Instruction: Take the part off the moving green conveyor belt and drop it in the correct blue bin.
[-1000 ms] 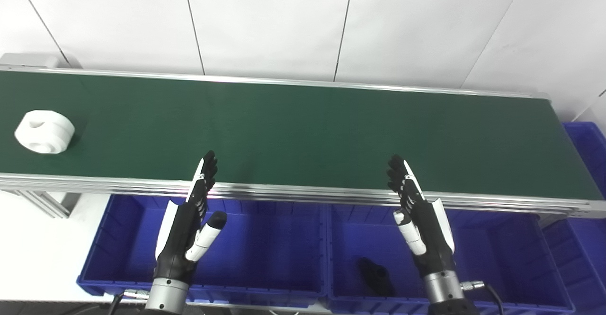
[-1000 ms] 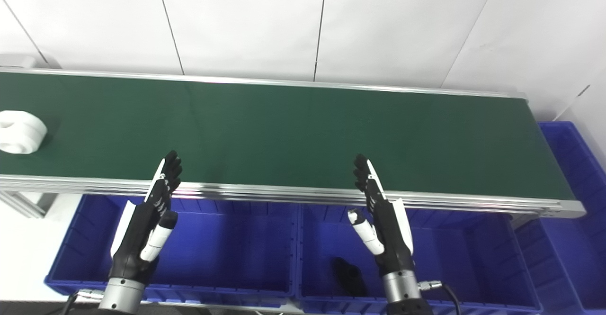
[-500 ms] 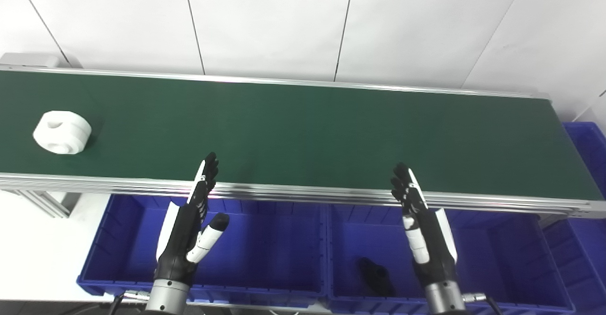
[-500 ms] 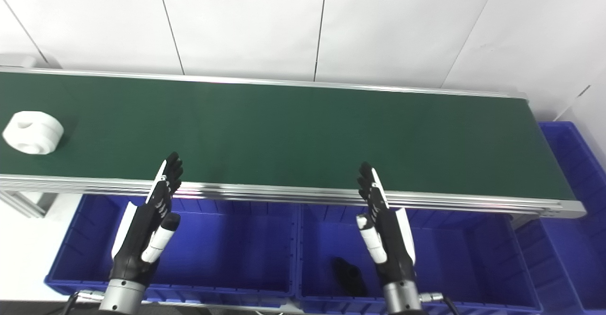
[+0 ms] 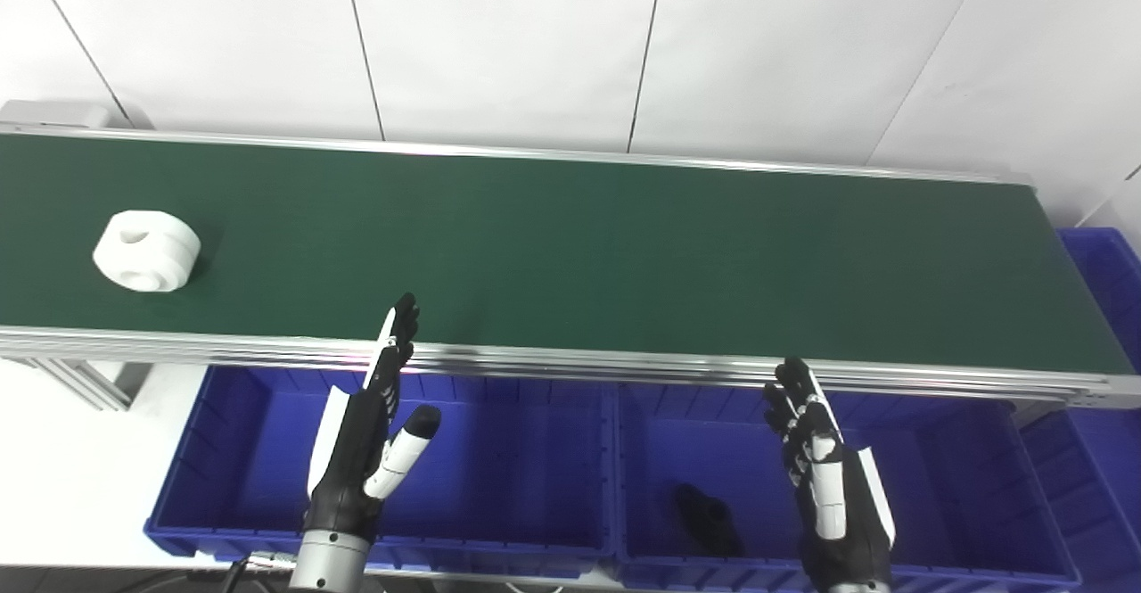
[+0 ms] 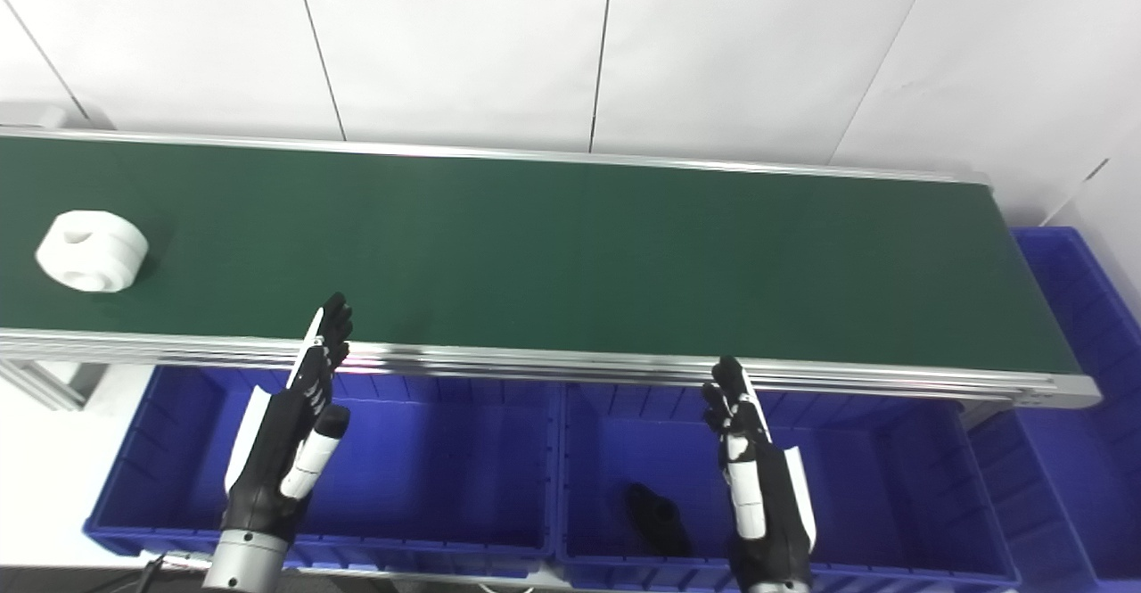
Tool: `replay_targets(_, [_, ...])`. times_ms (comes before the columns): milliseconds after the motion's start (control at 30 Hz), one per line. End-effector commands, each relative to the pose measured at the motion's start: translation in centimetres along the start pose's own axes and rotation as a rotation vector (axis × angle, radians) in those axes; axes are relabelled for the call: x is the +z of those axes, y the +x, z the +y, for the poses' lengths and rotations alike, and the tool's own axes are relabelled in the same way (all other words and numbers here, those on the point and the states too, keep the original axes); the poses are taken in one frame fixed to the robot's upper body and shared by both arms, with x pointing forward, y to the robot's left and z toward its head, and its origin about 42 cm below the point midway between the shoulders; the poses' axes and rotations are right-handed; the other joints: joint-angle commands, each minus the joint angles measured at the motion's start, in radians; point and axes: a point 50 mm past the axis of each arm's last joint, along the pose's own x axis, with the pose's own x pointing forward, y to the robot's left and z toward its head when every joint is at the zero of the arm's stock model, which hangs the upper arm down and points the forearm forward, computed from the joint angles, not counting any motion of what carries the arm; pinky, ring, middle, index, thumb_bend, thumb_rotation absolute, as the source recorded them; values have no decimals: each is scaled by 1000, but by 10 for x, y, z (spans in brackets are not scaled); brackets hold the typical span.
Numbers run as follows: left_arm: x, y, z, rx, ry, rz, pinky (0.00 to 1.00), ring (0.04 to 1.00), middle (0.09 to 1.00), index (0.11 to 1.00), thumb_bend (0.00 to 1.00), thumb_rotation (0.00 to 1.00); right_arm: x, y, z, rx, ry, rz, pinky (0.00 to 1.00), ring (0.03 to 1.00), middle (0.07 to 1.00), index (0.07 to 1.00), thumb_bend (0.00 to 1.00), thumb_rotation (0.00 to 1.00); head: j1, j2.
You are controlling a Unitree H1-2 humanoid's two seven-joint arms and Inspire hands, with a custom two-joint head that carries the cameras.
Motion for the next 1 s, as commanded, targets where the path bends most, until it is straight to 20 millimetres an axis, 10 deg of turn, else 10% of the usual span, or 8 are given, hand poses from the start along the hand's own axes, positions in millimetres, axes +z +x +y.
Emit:
replay_targets(0, [5, 3, -2, 13, -5, -62, 1000, 1000, 1000, 1000, 802, 949, 6, 4, 0, 15, 3, -62, 967, 961, 977, 987, 897, 953, 12, -11])
replay_targets(600, [-24, 1, -37, 42, -35, -65, 893, 950, 1000, 1000, 904, 876, -33, 10, -35, 26, -29, -79, 999, 1000, 1000, 1000, 886, 1000, 254, -256])
replay_targets(967, [-29, 7, -51, 12, -54, -41, 888, 943, 1000, 1000, 893, 794, -45, 21, -48, 54, -14, -68, 1000, 1000, 1000, 1000, 795, 1000, 350, -305])
